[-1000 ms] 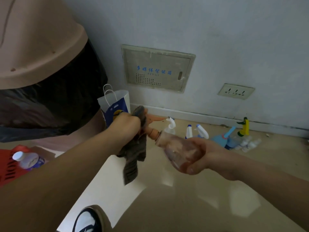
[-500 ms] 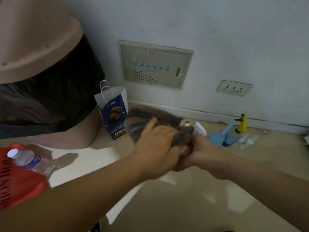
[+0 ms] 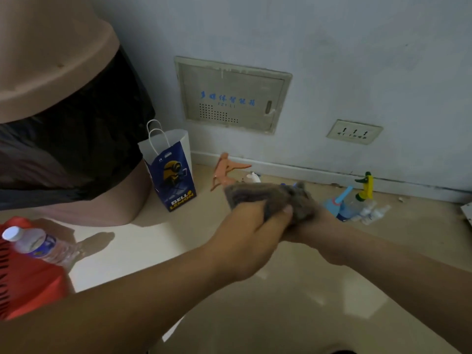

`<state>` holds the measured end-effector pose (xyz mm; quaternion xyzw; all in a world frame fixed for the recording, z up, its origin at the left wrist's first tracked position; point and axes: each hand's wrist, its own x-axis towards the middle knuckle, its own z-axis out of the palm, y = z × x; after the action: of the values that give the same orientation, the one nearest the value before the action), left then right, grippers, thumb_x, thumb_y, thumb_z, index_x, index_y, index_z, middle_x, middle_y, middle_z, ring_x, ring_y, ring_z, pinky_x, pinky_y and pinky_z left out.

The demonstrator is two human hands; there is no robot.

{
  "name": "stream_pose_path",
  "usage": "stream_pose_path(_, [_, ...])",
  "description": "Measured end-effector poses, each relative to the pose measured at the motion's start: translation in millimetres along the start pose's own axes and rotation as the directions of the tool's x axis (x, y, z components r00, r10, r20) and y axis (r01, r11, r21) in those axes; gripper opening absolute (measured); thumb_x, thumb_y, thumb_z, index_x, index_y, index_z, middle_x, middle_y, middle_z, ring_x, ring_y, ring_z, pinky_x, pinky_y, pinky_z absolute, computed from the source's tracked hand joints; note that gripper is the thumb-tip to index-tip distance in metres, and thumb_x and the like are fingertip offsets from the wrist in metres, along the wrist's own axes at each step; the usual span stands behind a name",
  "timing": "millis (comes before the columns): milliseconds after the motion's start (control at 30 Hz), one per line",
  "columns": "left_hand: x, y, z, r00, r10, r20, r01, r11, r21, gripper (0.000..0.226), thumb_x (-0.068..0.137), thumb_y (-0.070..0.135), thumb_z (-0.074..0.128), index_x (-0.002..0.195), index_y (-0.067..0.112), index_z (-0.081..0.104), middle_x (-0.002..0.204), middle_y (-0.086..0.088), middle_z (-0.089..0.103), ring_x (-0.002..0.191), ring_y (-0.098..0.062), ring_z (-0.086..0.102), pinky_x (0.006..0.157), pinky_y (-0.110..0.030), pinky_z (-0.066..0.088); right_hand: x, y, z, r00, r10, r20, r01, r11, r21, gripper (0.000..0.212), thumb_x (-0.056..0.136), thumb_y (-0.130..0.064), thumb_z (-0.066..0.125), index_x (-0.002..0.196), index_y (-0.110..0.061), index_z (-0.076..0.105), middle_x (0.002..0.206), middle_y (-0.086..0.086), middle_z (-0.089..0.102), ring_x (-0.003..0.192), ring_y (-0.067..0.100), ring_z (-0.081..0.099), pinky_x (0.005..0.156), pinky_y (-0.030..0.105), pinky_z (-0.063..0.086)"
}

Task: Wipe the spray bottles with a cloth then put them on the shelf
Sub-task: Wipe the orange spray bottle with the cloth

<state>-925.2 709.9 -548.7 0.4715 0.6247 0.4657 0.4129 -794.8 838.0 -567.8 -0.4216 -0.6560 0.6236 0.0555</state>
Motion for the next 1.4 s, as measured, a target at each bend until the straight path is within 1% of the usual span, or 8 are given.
stream_pose_path(133, [7,0,-17,0.799,-0.530,-0.286,0.388,0.816,-0.428,0.030,0.106,0.045,0.046,0.099,0.024,0.066,0.096,-0.001,0.072,0.097,-0.023,0.067,0.079,-0.035,0.052,11,4,-10,0.991,0.133,-0.021,-0.127,0.973,0.191,0.054,0.070,-0.001,0.088,0.120,-0.011,0.070,0.113,0.014,0.077,0.111,0.034,0.072,0.098,0.046,0.060])
stream_pose_path(267, [17,-10,-40,0.596,-0.690,-0.412,0.283,0.660,-0.696,0.041,0.103,0.047,0.046,0.122,0.014,0.062,0.116,-0.014,0.070,0.103,-0.035,0.068,0.091,-0.052,0.056,11,2,-13,0.990,0.129,0.056,-0.141,0.905,0.402,0.069,0.067,-0.004,0.089,0.131,-0.010,0.063,0.125,0.015,0.074,0.115,0.035,0.072,0.101,0.051,0.058])
stream_pose_path(367, [17,5,-34,0.705,-0.669,-0.236,0.229,0.530,-0.816,0.023,0.101,0.036,0.056,0.105,0.015,0.065,0.087,-0.005,0.074,0.078,-0.022,0.069,0.069,-0.038,0.059,4,-2,-5,0.970,0.061,0.235,-0.165,0.876,0.454,0.064,0.077,0.003,0.078,0.138,-0.008,0.061,0.133,0.020,0.069,0.121,0.037,0.068,0.105,0.050,0.055])
stream_pose_path(433, [16,14,-24,0.784,-0.597,-0.171,0.282,0.588,-0.758,0.018,0.099,0.031,0.059,0.093,0.016,0.068,0.074,-0.004,0.077,0.087,-0.029,0.070,0.089,-0.045,0.058,1,-6,-1,0.948,0.016,0.319,-0.178,0.856,0.486,0.064,0.078,0.002,0.069,0.141,-0.007,0.060,0.140,0.024,0.063,0.127,0.042,0.063,0.108,0.052,0.053])
stream_pose_path(700, [18,19,-28,0.888,-0.460,-0.010,0.340,0.672,-0.657,0.041,0.092,0.049,0.068,0.115,0.014,0.073,0.105,-0.010,0.079,0.099,-0.029,0.076,0.101,-0.046,0.055,-2,-7,-6,0.798,-0.008,0.603,-0.305,0.857,0.416,0.072,0.077,-0.017,0.076,0.144,-0.001,0.057,0.141,0.031,0.058,0.135,0.055,0.051,0.112,0.063,0.044])
stream_pose_path(867, [17,4,-25,0.915,-0.282,-0.289,0.230,0.952,-0.199,0.023,0.094,0.049,0.067,0.101,0.028,0.069,0.087,0.003,0.076,0.077,-0.005,0.072,0.077,-0.027,0.059,-2,-17,-8,0.992,-0.025,0.122,0.027,0.999,-0.018,0.041,0.084,-0.027,0.082,0.117,-0.009,0.066,0.104,0.006,0.077,0.096,0.027,0.075,0.094,0.065,0.056])
stream_pose_path(1033, [16,-11,-14,0.950,0.054,-0.308,0.075,0.918,0.391,0.018,0.092,0.062,0.048,0.099,0.046,0.053,0.087,0.012,0.063,0.080,-0.010,0.065,0.073,-0.050,0.057,-11,-39,14,0.950,-0.313,-0.018,0.298,0.920,-0.255,0.039,0.083,-0.071,0.064,0.100,-0.036,0.070,0.089,-0.008,0.073,0.082,0.010,0.069,0.071,0.033,0.058])
stream_pose_path(1400, [20,-4,-6,0.953,0.282,-0.110,-0.224,0.900,0.373,0.016,0.099,0.045,0.057,0.110,0.033,0.059,0.099,0.011,0.062,0.092,-0.011,0.062,0.076,-0.041,0.056,-5,-42,13,0.880,-0.413,-0.234,0.317,0.878,-0.360,0.058,0.097,-0.061,0.047,0.082,-0.008,0.065,0.070,0.006,0.066,0.064,0.008,0.060,0.065,0.026,0.048])
